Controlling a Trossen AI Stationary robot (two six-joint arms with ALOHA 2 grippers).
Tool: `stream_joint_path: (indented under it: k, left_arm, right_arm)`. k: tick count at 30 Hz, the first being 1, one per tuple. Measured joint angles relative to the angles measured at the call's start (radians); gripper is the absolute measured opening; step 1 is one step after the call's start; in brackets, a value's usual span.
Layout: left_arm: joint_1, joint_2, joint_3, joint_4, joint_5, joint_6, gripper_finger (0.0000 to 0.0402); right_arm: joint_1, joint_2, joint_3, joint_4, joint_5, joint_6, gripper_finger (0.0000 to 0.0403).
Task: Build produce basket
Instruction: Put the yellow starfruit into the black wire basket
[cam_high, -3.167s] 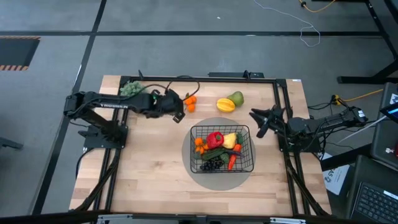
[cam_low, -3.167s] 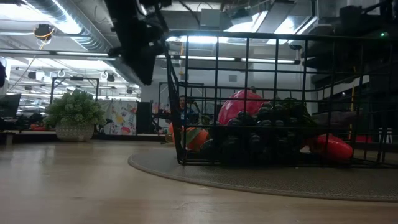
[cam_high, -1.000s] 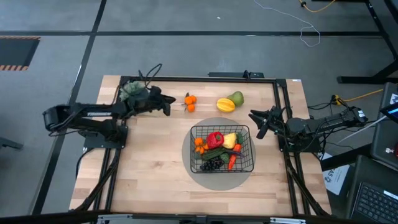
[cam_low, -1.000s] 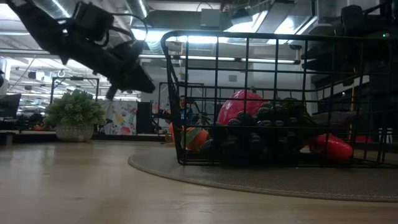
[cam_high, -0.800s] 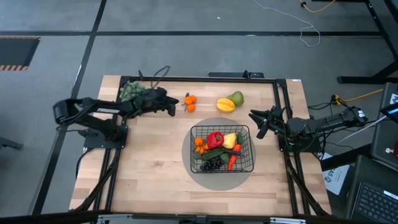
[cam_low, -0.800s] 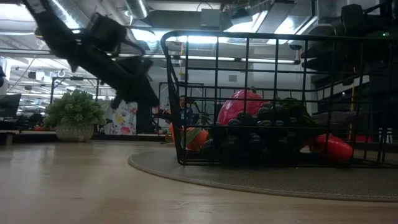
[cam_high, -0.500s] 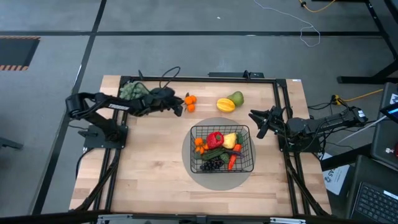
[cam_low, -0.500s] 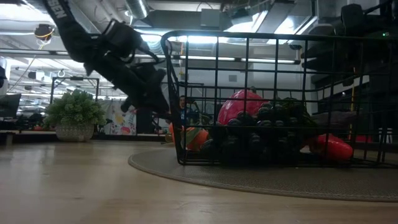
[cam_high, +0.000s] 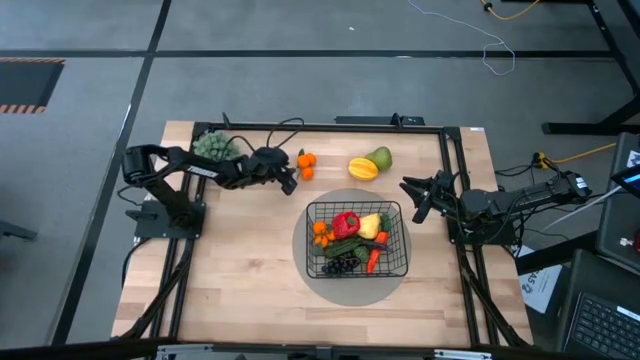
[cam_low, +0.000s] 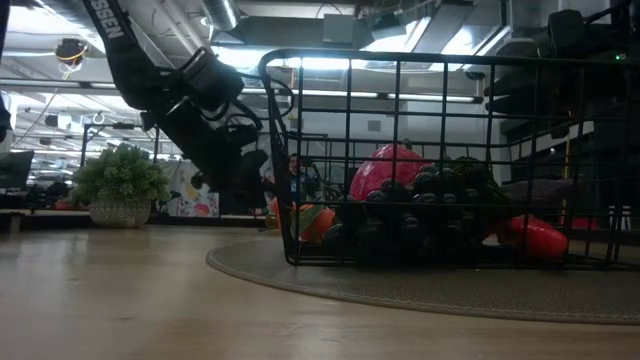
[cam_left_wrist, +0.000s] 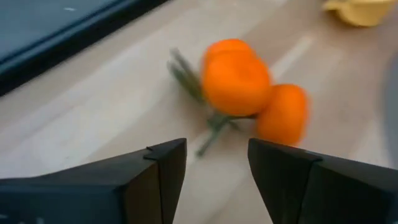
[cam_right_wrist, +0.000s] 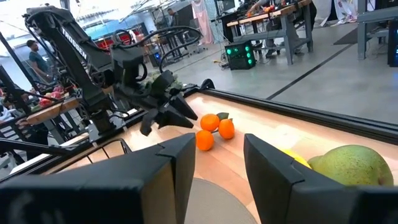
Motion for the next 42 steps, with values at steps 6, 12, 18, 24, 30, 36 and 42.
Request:
stream_joint_path:
  k: [6, 12, 18, 24, 30, 36, 42]
  left_arm:
    - [0.001, 0.035, 0.0, 0.006, -0.045, 0.0, 0.0162]
    - [0.001, 0.075, 0.015, 0.007, -0.013, -0.046, 0.0161]
    - [0.001, 0.138, 0.133, -0.024, -0.005, -0.031, 0.0162]
    - [-0.007, 0.193, 0.249, -0.135, 0.215, 0.0, 0.0163]
    - [-0.027, 0.175, 0.291, -0.142, 0.2, 0.041, 0.0163]
    - [-0.009, 0.176, 0.294, -0.184, 0.16, 0.042, 0.0163]
    - [-0.017, 0.128, 0.29, -0.308, 0.243, -0.102, 0.016]
  right_arm:
    - [0.0, 0.0, 0.0, 0.0, 0.0, 0.0, 0.0131]
    - [0.0, 0.0, 0.0, 0.001, 0.0, 0.0, 0.0131]
    - [0.0, 0.0, 0.0, 0.004, 0.0, 0.0, 0.0131]
    - [0.0, 0.0, 0.0, 0.01, 0.0, 0.004, 0.0131]
    - [0.0, 0.0, 0.0, 0.009, 0.0, 0.0, 0.0131]
    - [0.0, 0.0, 0.0, 0.008, 0.0, 0.0, 0.0131]
    - [0.0, 0.0, 0.0, 0.003, 0.0, 0.0, 0.0131]
